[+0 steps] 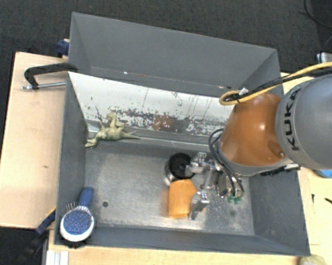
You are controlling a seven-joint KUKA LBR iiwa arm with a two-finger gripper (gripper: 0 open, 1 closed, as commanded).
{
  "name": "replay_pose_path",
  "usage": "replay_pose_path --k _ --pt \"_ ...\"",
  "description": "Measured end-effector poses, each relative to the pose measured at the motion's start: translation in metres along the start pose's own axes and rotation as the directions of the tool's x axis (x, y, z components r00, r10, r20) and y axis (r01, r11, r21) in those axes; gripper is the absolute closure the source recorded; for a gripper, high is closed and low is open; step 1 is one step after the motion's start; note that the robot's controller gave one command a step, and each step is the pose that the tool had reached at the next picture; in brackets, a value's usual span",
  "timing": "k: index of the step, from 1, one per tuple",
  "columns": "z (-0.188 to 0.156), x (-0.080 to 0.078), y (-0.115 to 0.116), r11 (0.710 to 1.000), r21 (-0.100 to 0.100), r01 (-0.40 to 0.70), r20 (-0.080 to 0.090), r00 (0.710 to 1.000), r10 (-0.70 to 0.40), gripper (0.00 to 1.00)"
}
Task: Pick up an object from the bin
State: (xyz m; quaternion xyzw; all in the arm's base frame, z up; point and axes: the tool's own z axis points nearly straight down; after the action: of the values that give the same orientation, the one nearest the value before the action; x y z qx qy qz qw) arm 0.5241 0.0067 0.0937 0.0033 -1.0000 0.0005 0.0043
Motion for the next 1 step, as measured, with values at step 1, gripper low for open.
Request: replay_pose_path --k 1 --pt "-0.0007 -0.0007 -0.0003 1.0 0.0 0.0 0.003 1.0 0.0 0.0"
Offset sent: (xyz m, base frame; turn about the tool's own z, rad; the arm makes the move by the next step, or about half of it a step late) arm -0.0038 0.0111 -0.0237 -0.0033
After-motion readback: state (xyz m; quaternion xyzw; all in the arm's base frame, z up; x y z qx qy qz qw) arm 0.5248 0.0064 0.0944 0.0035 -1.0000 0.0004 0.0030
